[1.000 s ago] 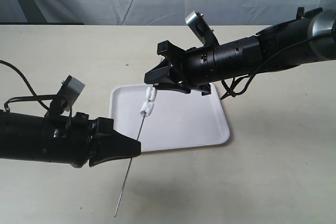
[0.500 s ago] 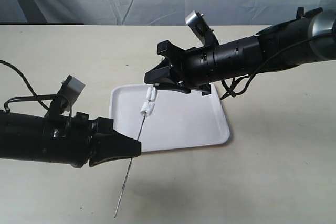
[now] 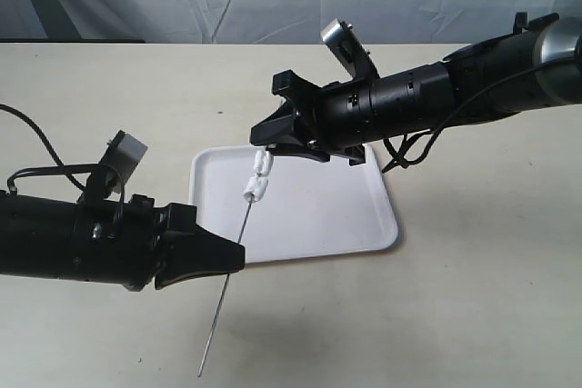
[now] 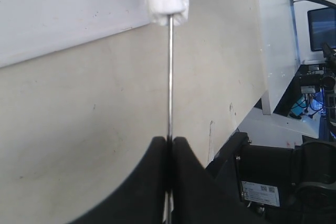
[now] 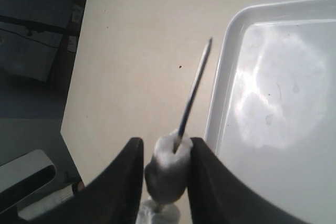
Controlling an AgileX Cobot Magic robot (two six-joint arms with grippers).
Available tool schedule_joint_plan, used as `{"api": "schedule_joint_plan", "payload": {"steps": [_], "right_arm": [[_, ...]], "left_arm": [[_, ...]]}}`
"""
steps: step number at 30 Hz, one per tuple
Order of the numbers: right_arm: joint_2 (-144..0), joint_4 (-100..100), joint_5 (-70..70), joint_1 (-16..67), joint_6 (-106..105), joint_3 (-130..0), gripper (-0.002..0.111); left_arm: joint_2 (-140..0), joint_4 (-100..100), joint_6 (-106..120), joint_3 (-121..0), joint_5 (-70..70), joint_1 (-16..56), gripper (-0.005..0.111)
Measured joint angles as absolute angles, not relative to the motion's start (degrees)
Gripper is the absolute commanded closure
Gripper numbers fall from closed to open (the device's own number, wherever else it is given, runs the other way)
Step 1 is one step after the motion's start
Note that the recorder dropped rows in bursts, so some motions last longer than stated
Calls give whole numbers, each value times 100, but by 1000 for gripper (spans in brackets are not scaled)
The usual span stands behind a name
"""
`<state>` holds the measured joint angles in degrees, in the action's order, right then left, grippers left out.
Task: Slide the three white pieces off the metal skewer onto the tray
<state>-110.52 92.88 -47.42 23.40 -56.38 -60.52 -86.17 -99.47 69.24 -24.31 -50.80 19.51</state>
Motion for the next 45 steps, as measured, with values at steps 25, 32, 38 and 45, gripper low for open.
{"api": "schedule_joint_plan", "payload": {"steps": [25,32,38,45], "right_arm": [[-11052,9232,-4614,2354,-5779,-6052,91],[-11052,9171,-4515,2354,-5779,-6057,66],[-11052,9044,-4467,2354,-5779,-6057,68],[-11052,9030,-4742,2354,-5767,-6057,69]], "left_arm": [[-8582,-10003,7804,-997,-6165,1951,107],[-8573,-9945,8171,-439,-6405,1951,107],[-8573,-9945,8035,-784,-6119,1951,107],[-8594,-9957,7585,-1456,-5413,1951,107]]}}
